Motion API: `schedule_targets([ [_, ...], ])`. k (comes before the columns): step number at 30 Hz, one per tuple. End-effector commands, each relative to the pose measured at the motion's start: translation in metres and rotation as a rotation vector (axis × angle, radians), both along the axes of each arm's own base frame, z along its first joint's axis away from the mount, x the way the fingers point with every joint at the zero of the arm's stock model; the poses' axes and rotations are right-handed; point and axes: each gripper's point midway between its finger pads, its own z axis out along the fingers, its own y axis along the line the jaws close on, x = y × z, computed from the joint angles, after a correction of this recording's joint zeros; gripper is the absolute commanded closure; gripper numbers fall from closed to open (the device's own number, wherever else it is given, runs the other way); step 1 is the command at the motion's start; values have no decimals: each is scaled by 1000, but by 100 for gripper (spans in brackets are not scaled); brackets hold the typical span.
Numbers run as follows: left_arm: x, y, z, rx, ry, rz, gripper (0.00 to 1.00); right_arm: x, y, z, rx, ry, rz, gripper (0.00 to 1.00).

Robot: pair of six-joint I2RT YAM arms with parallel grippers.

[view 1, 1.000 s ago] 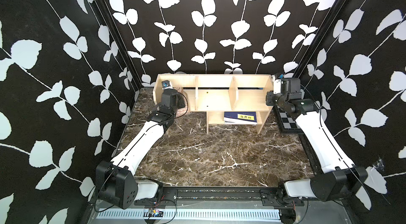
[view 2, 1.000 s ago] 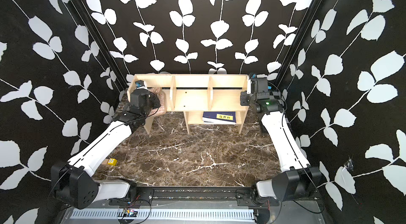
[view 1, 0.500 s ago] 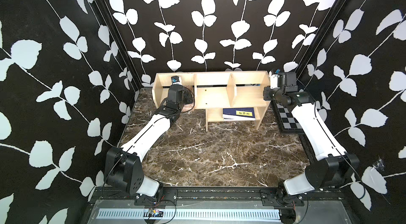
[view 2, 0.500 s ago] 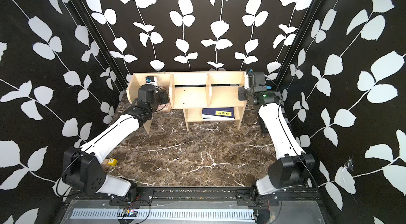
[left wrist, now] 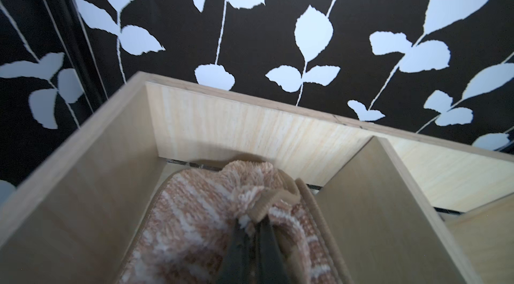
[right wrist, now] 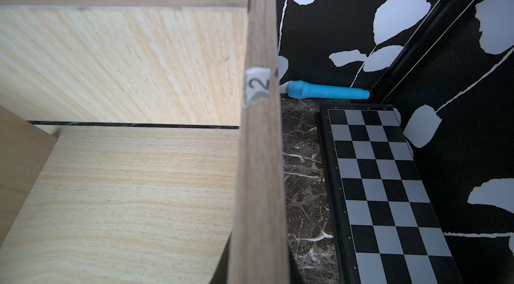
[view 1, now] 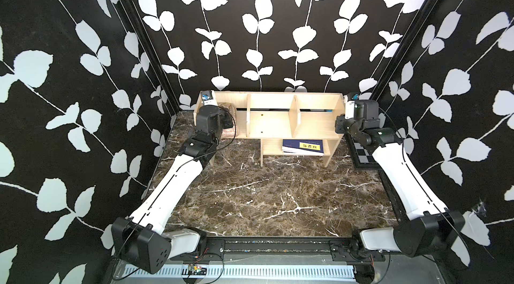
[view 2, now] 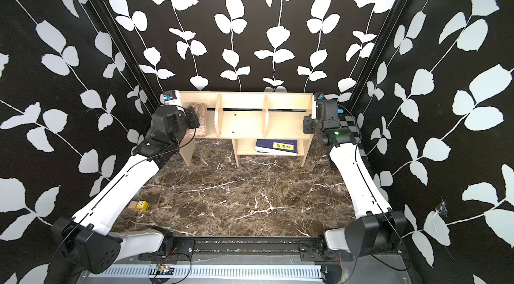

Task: Wipe the bookshelf clean with a cloth
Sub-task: Wipe the dust from the shelf, then place the cleaning item at the center of the board.

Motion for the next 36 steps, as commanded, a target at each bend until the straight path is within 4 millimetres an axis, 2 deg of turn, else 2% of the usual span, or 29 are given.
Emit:
schedule_targets([
  [1, 3, 20, -9, 70, 39, 91, 100, -13, 15, 8, 110, 9, 38, 100],
  [3, 9, 15, 5, 53, 11, 66, 100, -14, 14, 10, 106, 6, 41, 100],
  [5, 17, 1, 24, 24, -37, 1, 100, -13, 15, 10, 107, 4, 45, 100],
  [7, 25, -14, 34, -6, -63, -64, 100, -12, 16, 10, 109, 4, 47, 100],
  [8, 28, -20, 34, -18, -59, -85, 100, -11, 16, 10, 110, 5, 48, 100],
  [11, 31, -33, 14, -41, -4, -142, 100, -13, 19, 8, 113, 22, 61, 100],
  [12, 27, -35, 8, -49, 2, -160, 100, -15, 19, 9, 111, 24, 64, 91],
  [13, 21, -36, 2, -53, -1, -177, 100, -17, 18, 11, 105, 21, 63, 64],
  [14, 13, -36, -2, -52, -6, -186, 100, -19, 16, 14, 97, 16, 57, 20],
  [15, -1, -31, -4, -47, -10, -187, 100, -25, 14, 18, 87, 7, 53, 1],
  [19, -49, -22, -5, -66, -15, -229, 100, -47, 7, 41, 76, -48, 31, 0],
  [24, -110, -19, 3, -102, -22, -327, 100, -83, -7, 69, 69, -123, -19, 0],
  [26, -129, -18, -6, -110, 7, -356, 100, -100, -15, 75, 81, -148, -57, 0],
  [28, -140, -17, -31, -127, 56, -364, 100, -118, -23, 76, 98, -168, -87, 0],
  [29, -143, -18, -50, -142, 86, -361, 100, -127, -26, 71, 109, -170, -102, 0],
  [32, -137, -21, -103, -188, 168, -324, 100, -147, -36, 27, 124, -116, -155, 0],
  [36, -122, -44, -140, -204, 197, -363, 100, -170, -52, -48, 147, -4, -264, 0],
])
